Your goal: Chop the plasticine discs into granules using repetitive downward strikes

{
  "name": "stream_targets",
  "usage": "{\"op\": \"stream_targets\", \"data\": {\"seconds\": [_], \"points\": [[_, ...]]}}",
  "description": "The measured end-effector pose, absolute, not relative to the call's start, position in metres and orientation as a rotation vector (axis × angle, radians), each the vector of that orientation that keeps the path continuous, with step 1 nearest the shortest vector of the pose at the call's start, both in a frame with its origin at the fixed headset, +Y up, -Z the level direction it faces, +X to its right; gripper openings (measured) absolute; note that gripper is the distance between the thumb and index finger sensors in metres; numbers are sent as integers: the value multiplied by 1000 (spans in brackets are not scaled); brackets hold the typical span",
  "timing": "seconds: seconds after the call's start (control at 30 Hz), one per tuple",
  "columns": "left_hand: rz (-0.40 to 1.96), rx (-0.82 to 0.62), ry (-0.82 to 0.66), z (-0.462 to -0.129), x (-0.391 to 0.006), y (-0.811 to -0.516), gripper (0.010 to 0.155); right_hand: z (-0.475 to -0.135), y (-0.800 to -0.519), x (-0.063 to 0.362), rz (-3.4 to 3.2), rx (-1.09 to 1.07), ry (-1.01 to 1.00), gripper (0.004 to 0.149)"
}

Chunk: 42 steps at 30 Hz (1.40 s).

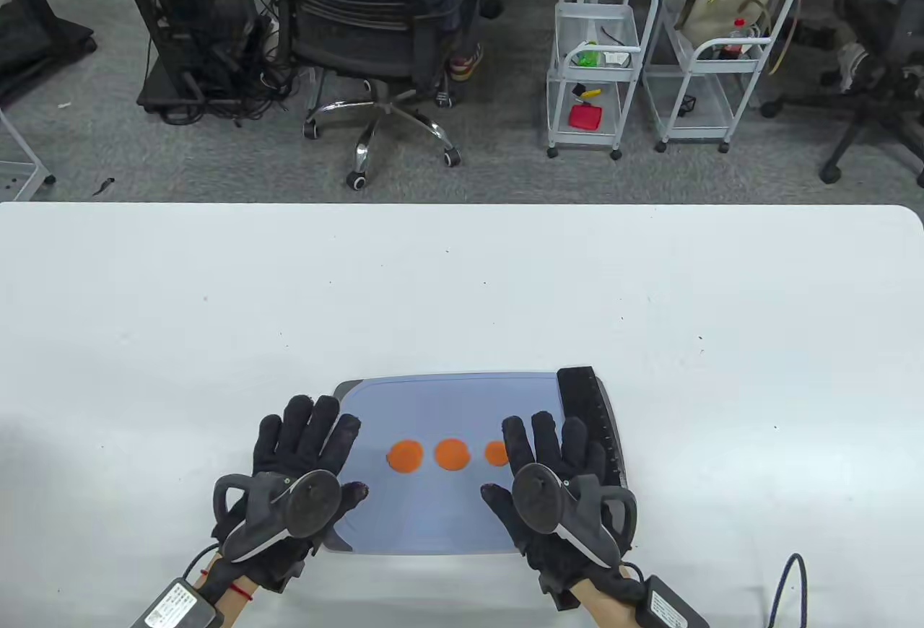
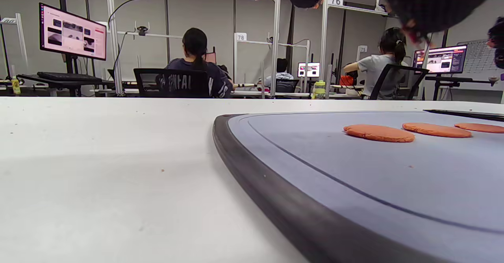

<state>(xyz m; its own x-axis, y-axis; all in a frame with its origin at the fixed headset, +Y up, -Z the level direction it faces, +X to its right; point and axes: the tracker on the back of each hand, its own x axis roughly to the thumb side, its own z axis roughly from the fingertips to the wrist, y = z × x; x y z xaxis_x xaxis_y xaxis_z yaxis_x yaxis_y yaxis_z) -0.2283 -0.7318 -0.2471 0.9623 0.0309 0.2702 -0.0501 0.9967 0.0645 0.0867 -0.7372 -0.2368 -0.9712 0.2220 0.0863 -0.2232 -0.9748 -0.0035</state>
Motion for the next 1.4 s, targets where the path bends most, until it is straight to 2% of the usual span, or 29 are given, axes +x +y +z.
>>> {"op": "stream_targets", "data": {"seconds": [0.33, 0.53, 0.6, 0.67, 0.77, 0.8, 0.83, 0.97, 1.03, 1.2, 1.33, 1.4], "points": [[54, 62, -255, -250, -230, -734, 84, -236, -737, 90, 2907, 113, -33, 91], [46, 62, -248, -251, -234, -732, 83, -234, -726, 100, 2940, -64, -73, 92], [45, 59, -243, -252, -237, -732, 82, -231, -721, 106, 2965, -157, 3, 92], [46, 54, -239, -252, -239, -732, 82, -228, -717, 112, 2984, -257, 49, 84], [48, 46, -236, -253, -239, -731, 82, -226, -725, 120, 3027, -403, 330, 75], [48, 43, -236, -253, -239, -731, 82, -226, -727, 120, 3037, -412, 354, 77], [49, 40, -237, -252, -238, -730, 82, -228, -731, 121, 3114, -454, 290, 74], [34, 39, -256, -246, -233, -729, 83, -235, -743, 121, 3160, -472, 435, 73], [34, 37, -262, -243, -232, -729, 82, -238, -745, 120, 3199, -474, 383, 67], [62, 77, -269, -240, -235, -722, 80, -244, -744, 124, 3175, -522, 434, 71], [94, 116, -255, -238, -244, -715, 80, -248, -723, 144, 3077, -579, 238, 64], [93, 121, -262, -237, -246, -714, 80, -249, -713, 157, 2962, -609, 235, 61]]}}
